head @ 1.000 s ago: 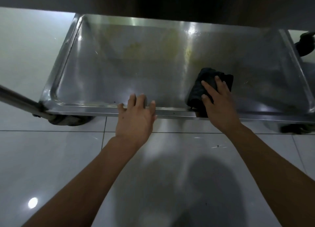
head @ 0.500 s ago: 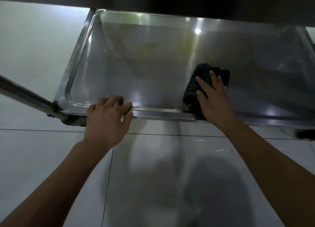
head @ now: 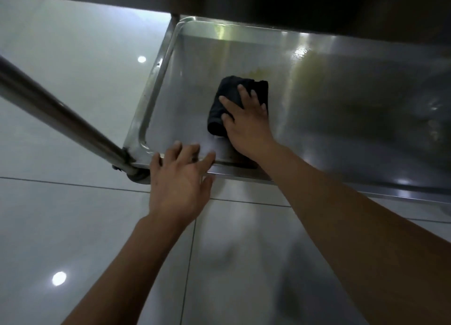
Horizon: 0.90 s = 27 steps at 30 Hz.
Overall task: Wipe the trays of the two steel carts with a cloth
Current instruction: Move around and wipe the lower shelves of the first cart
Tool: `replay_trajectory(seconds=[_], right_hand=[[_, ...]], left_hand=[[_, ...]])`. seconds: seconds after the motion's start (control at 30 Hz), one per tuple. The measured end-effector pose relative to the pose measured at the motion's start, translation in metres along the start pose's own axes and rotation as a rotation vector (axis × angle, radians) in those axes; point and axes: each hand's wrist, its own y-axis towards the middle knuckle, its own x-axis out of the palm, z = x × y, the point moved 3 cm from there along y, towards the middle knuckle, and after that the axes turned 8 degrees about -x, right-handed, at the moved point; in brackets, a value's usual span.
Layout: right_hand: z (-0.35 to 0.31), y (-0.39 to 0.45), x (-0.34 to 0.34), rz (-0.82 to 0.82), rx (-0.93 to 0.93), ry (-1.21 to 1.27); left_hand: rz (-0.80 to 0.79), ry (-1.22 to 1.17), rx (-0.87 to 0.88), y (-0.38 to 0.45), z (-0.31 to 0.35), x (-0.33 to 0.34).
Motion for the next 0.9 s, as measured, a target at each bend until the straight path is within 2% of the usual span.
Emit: replay_trajectory(seconds=[0.3, 0.43, 0.6, 0.9], right_hand=[[-0.09, 0.053, 0.021, -0.252, -0.178, 0.035], [-0.099, 0.06, 0.021, -0.312, -0.239, 0.03], [-0.06, 0.051, 0.007, -0.265, -0.187, 0.034], [0.072, -0.019, -0.041, -0.114, 0.002, -0.006]], left_hand=[[0.0, 0.029, 0.032, -0.003, -0.001, 0.0], [-0.016, 0.042, 0.042, -0.004, -0.004, -0.002], [-0.041, 0.046, 0.04, -0.006, -0.003, 0.002], [0.005, -0.139, -0.059, 0.002, 0.018, -0.006]])
